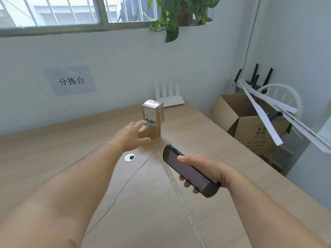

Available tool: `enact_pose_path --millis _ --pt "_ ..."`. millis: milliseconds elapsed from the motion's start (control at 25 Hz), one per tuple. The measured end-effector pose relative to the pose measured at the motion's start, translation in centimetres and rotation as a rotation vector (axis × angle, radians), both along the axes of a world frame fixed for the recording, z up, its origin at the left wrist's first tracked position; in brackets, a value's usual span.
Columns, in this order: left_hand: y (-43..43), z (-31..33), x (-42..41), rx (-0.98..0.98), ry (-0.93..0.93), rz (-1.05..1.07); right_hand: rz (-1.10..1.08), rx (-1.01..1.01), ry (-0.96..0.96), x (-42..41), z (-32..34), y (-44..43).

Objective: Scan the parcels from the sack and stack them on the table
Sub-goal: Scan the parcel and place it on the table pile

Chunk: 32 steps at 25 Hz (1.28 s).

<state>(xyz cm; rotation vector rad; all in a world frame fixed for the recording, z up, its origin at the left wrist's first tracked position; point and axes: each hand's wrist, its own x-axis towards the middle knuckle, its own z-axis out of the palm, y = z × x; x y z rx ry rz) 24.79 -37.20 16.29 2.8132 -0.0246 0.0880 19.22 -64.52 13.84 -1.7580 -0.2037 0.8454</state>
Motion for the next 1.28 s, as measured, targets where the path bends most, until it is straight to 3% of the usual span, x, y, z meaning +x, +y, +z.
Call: enact_pose_path --millis 440,800,1000,1160,1280 --pt "-0.9 -0.2 15.2 0.187 0.049 0.032 0.091 0.001 0.058 14.6 -2.7 -0.1" --pt "-1.9 -0.3 27.5 0.723 0.251 -0.099 0.134 0.045 0.103 24.9 -7.2 -0.2" --pt "-1.7 -2.5 29.9 0.832 0.345 -0.072 0.179 0.053 0.109 26.6 -9.0 0.5" --pt "-1.4 -2.2 29.8 0.885 0.269 -0.056 0.180 0.042 0.122 26.3 -9.7 0.5" --pt "-0.4 -1.9 27.6 0.783 0.190 0.021 0.181 0.034 0.137 25.3 -9.8 0.4"
